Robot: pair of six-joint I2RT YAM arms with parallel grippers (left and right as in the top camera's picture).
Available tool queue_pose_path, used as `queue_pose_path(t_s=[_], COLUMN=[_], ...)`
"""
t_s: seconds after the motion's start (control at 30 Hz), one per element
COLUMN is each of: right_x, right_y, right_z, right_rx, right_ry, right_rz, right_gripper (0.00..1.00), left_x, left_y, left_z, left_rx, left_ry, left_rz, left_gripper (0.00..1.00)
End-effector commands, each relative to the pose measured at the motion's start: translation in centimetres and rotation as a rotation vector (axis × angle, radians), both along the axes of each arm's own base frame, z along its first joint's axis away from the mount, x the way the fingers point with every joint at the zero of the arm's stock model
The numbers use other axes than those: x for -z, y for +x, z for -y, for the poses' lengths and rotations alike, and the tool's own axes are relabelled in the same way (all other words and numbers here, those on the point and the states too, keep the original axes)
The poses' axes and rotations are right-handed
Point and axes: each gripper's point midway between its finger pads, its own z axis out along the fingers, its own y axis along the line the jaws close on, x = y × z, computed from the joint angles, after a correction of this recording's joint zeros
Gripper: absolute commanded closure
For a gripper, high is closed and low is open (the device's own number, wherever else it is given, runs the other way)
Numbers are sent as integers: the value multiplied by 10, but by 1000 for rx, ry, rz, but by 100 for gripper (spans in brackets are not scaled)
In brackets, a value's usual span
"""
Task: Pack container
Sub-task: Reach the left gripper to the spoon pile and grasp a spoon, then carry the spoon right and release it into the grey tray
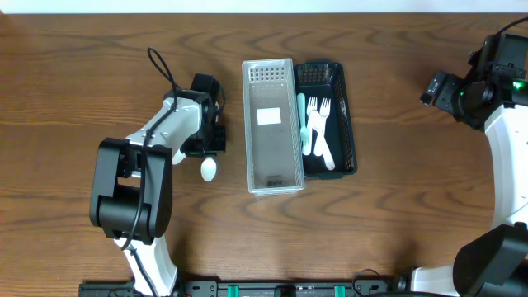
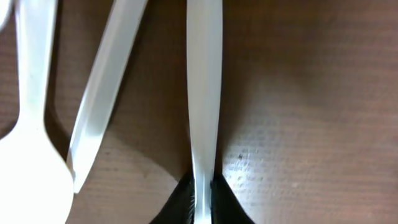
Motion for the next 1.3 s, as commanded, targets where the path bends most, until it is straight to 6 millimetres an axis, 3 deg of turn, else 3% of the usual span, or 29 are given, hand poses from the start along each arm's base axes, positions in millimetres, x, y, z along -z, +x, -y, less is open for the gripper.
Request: queue_pose_path(t_s=[0.0, 0.17, 0.27, 0.4, 0.5, 0.6, 0.7, 0.9, 1.0, 1.07, 1.13, 1.27], right_x=[1, 1, 1, 1, 1, 1, 1, 1, 2, 2, 2, 2], right_y=[-1, -1, -1, -1, -1, -2, -2, -2, -3, -3, -3, -3], right_z=[2, 2, 2, 2, 2, 2, 2, 2, 1, 1, 1, 1], right_rx=[8, 8, 8, 8, 8, 8, 8, 8, 8, 8, 8, 8], right_ry=[4, 4, 4, 4, 5, 5, 5, 6, 7, 7, 7, 7], right_rz=[-3, -4, -4, -3, -3, -5, -7, -8, -12, -13, -12, -13], right_gripper=[1, 1, 1, 1, 1, 1, 1, 1, 1, 1, 1, 1], left_x=[-8, -62, -110, -169, -193, -195, -182, -127, -109, -112, -127, -168], left_y=[-1, 3, 3, 7, 9, 10, 11, 22, 24, 25, 27, 31], left_z=[-2, 0, 5, 36, 68, 101, 132, 147, 148, 147, 144, 120], left_rx=[8, 9, 21, 78, 97, 130, 189, 197, 198, 197, 190, 194], left_ry=[7, -1, -16, -119, -178, -218, -223, -135, -119, -121, -128, -103], left_rz=[-14, 25, 83, 228, 329, 371, 384, 313, 279, 284, 306, 364], left_gripper=[94, 94, 94, 94, 94, 93, 89, 87, 70, 50, 33, 32])
